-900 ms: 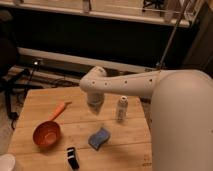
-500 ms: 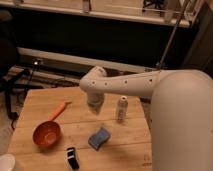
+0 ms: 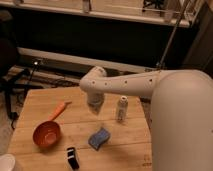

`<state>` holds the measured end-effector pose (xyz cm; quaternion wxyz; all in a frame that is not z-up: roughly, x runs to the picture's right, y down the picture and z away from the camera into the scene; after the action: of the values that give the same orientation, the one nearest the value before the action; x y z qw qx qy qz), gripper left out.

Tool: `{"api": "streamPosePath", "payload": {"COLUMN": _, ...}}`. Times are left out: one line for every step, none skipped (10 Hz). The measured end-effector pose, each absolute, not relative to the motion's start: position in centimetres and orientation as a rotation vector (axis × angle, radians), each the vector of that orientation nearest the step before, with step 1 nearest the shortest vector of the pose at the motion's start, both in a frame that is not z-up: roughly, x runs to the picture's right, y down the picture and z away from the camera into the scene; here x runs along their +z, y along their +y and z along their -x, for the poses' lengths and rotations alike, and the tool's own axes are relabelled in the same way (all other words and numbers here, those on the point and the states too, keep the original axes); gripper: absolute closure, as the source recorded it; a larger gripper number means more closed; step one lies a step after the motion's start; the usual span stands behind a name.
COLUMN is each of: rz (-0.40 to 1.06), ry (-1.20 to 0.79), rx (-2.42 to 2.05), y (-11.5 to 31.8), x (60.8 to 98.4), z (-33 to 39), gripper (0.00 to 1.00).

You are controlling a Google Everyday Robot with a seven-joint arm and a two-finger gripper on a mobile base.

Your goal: Knock the eraser over

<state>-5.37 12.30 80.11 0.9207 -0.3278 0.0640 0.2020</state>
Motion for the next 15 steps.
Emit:
{"api": "streamPosePath", "payload": {"rz": 0.673, "ry": 0.132, "rx": 0.415, "y": 12.3, "x": 80.1, "z": 5.4, "gripper": 0.97}}
{"api": "streamPosePath", "payload": {"rz": 0.673, "ry": 0.132, "rx": 0.415, "y": 12.3, "x": 80.1, "z": 5.4, "gripper": 0.97}}
{"api": "streamPosePath", "payload": {"rz": 0.674, "ry": 0.132, "rx": 0.415, "y": 12.3, "x": 80.1, "z": 5.4, "gripper": 0.97}}
{"api": "streamPosePath", "payload": {"rz": 0.674, "ry": 0.132, "rx": 0.415, "y": 12.3, "x": 80.1, "z": 5.4, "gripper": 0.97}}
{"api": "streamPosePath", "payload": {"rz": 0.674, "ry": 0.132, "rx": 0.415, "y": 12.3, "x": 80.1, "z": 5.4, "gripper": 0.97}}
{"api": "streamPosePath", "payload": {"rz": 0.674, "ry": 0.132, "rx": 0.415, "y": 12.3, "x": 80.1, "z": 5.4, "gripper": 0.97}}
{"api": "streamPosePath", "payload": {"rz": 0.674, "ry": 0.132, "rx": 0.415, "y": 12.3, "x": 80.1, "z": 5.4, "gripper": 0.97}}
{"api": "streamPosePath", "payload": {"rz": 0.674, "ry": 0.132, "rx": 0.415, "y": 12.3, "x": 80.1, "z": 5.4, "gripper": 0.97}}
{"api": "streamPosePath", "payload": {"rz": 0.674, "ry": 0.131, "rx": 0.414, "y": 12.3, "x": 80.1, "z": 5.4, "gripper": 0.97}}
{"api": "streamPosePath", "payload": {"rz": 0.675, "ry": 0.131, "rx": 0.409, "y": 12.3, "x": 80.1, "z": 5.4, "gripper": 0.97}}
{"api": "streamPosePath", "payload": {"rz": 0.684, "ry": 0.119, "rx": 0.391, "y": 12.6, "x": 79.9, "z": 5.8, "gripper": 0.97}}
{"api": "streamPosePath", "payload": {"rz": 0.714, "ry": 0.077, "rx": 0.33, "y": 13.6, "x": 78.9, "z": 8.0, "gripper": 0.97}}
{"api": "streamPosePath", "payload": {"rz": 0.741, "ry": 0.034, "rx": 0.276, "y": 14.7, "x": 78.0, "z": 10.1, "gripper": 0.97}}
{"api": "streamPosePath", "payload": {"rz": 0.764, "ry": -0.006, "rx": 0.236, "y": 15.4, "x": 77.1, "z": 11.7, "gripper": 0.97}}
{"api": "streamPosePath", "payload": {"rz": 0.8, "ry": -0.062, "rx": 0.176, "y": 16.6, "x": 75.7, "z": 13.7, "gripper": 0.97}}
